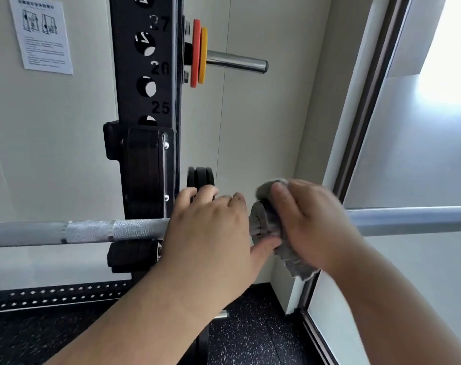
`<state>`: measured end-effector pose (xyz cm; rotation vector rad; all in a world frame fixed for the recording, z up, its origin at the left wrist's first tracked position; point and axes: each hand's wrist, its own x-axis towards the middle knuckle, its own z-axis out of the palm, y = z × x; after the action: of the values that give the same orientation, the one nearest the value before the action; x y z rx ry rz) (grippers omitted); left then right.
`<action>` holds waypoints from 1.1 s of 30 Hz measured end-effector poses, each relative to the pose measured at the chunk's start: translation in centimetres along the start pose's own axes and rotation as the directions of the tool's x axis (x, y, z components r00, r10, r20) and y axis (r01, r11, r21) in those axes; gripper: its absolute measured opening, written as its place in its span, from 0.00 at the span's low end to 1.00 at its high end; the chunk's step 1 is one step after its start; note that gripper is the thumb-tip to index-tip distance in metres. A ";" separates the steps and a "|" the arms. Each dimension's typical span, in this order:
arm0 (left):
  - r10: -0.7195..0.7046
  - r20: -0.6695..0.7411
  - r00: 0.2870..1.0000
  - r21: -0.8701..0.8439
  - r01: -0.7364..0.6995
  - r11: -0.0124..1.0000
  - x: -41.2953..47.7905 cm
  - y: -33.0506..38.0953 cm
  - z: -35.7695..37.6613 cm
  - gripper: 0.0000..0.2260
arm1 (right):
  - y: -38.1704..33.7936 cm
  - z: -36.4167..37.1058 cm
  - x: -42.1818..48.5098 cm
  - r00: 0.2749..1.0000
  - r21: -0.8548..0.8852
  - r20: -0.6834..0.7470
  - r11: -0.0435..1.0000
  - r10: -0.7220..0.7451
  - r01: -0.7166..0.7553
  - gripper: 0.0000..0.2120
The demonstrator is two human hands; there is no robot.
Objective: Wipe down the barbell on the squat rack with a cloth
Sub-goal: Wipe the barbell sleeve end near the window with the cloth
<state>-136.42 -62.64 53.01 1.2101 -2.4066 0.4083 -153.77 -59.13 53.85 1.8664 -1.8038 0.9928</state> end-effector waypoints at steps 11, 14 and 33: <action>-0.019 -0.016 1.000 -0.069 0.018 0.997 0.4 0.4 0.3 0.30 | 1.4 0.4 0.3 0.999 0.030 -0.034 0.999 0.029 -0.028 0.21; -0.030 -0.025 0.999 -0.045 0.029 0.999 0.1 0.6 0.5 0.27 | -0.3 1.0 -0.3 0.993 0.016 0.048 0.994 -0.107 0.106 0.21; 0.024 -0.012 1.000 -0.047 -0.024 0.999 -0.6 1.1 1.0 0.23 | 1.4 -0.6 0.9 0.994 -0.207 0.112 0.978 0.020 0.003 0.19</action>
<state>-137.21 -61.99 51.76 1.1564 -2.4094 0.3630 -155.32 -59.52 54.57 1.8194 -1.9004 0.6830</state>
